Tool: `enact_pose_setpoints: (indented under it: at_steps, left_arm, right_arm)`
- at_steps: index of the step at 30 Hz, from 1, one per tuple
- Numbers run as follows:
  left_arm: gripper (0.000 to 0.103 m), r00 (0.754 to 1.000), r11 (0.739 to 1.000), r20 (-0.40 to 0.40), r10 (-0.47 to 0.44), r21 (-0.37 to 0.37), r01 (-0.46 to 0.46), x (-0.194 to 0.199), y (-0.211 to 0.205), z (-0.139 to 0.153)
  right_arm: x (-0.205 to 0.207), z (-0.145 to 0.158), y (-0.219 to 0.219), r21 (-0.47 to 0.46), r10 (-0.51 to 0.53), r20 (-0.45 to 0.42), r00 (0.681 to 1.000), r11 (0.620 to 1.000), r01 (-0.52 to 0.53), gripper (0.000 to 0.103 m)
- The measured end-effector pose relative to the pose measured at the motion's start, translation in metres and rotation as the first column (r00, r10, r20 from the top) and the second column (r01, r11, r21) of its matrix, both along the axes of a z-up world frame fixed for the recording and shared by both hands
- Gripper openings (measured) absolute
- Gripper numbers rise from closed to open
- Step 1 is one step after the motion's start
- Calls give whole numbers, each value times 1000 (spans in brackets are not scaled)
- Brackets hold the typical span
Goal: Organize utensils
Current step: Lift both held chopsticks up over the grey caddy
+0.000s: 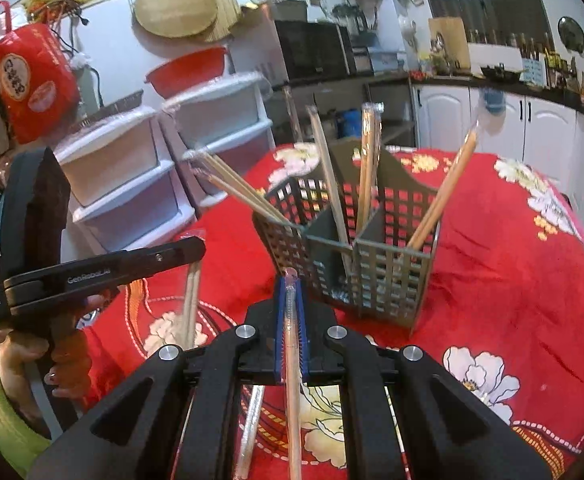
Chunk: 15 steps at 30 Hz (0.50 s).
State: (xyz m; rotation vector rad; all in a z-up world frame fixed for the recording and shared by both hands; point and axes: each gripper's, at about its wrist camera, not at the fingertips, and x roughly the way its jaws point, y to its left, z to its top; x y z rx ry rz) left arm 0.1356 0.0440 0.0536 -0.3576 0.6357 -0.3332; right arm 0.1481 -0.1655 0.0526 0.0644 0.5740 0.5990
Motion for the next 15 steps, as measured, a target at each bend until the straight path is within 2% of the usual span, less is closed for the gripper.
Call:
enact_pose_setpoints:
  at_steps: [15]
  left_arm:
    - [1,996,1000,85,-24,16,23,-5,-12,33]
  right_arm:
    - [-14,32,-8,34,-5,104,995,999,1,6]
